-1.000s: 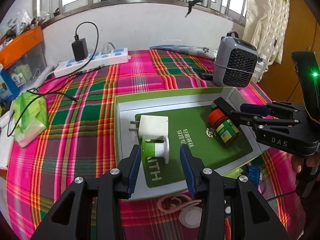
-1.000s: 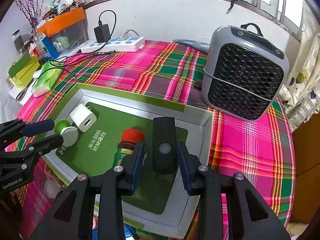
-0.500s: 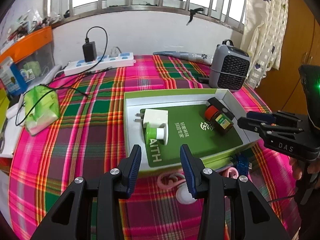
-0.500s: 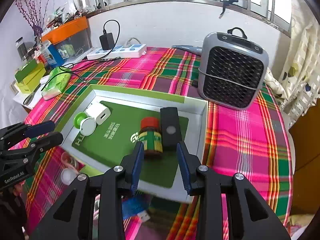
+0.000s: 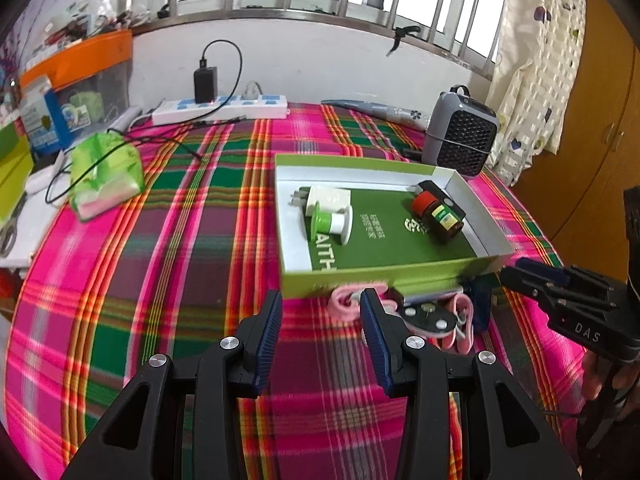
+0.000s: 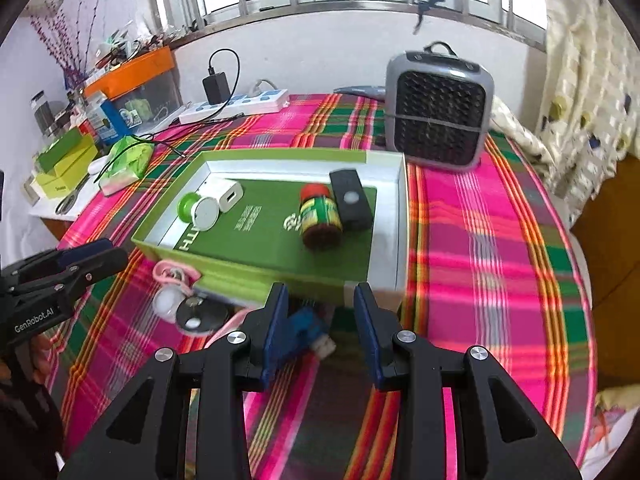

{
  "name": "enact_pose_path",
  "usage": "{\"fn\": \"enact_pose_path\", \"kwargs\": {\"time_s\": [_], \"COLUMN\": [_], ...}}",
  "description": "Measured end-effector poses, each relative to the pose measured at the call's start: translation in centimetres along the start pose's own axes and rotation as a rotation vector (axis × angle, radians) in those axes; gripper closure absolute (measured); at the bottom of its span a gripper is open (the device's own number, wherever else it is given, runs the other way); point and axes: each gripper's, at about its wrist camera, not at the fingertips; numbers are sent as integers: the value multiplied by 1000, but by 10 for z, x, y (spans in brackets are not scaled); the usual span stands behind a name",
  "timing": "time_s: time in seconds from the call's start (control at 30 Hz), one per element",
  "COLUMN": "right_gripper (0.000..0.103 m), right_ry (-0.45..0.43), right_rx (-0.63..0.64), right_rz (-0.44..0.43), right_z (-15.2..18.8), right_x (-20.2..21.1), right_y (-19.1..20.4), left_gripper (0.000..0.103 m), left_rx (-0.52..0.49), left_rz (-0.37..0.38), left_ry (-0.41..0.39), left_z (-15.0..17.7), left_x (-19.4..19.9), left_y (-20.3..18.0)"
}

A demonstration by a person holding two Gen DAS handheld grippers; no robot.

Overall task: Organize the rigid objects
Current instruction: 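Withdraw both grippers and grasp the blue USB stick with the right gripper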

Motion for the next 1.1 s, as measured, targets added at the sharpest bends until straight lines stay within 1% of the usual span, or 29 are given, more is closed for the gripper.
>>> {"fn": "enact_pose_path", "kwargs": {"time_s": [0.2,0.4,0.77,0.9,0.97,1.1], "right_gripper": [67,67,67,67,67,67], "right_ry": [15,57,47,47,52,46], "right_rx": [-75,-159,-189,-214,-221,-255], "right_rz": [11,14,34,58,72,67], "right_z": [16,24,17,15,15,24], "right_x": [-1,-15,-20,-22,-21,-16], "right_y": [5,10,22,21,20,14], "left_gripper": [64,64,64,64,64,64], "left_rx": [19,17,8,1,-3,-4], "left_rz": [24,51,92,100,105,112], "left_ry": [-3,15,29,35,37,41], "left_z": [13,24,28,28,28,27], "left_x": [3,0,-4,-6,-6,-8], "left_y": [5,7,12,11,10,10]}}
Point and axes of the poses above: each gripper's, at about its wrist camera, not at the fingertips, and x roughly against the way its jaws point, y to its left, z to its underside, and after that the axes turned 7 degrees about y, right-handed
